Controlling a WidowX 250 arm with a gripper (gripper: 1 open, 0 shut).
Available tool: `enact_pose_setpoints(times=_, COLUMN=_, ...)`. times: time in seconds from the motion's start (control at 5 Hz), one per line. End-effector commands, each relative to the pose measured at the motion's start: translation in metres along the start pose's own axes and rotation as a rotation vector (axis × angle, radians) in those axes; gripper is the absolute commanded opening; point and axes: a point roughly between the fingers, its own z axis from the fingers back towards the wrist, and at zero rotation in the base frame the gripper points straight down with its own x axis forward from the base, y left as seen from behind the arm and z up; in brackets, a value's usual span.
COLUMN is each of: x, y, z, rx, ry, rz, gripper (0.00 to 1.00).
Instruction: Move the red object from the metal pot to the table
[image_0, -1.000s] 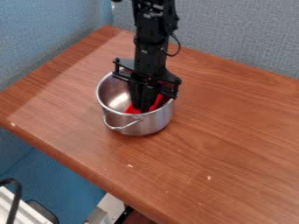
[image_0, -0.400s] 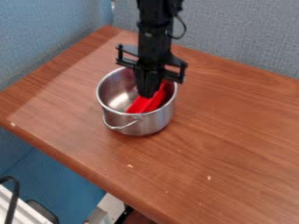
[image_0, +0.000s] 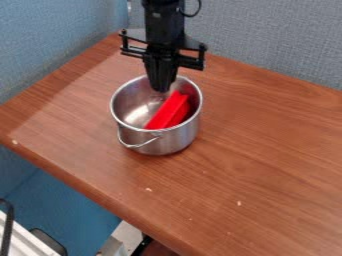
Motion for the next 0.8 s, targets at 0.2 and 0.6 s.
enact_pose_setpoints(times=0.2, x=0.001, y=0.002, z=-0.012, rx=0.089, ry=0.007, rz=0.025, gripper=1.0)
enact_pose_setpoints(times=0.6, x=0.004, y=-0.009, z=-0.041, rx=0.116, ry=0.031, rz=0.061, gripper=1.0)
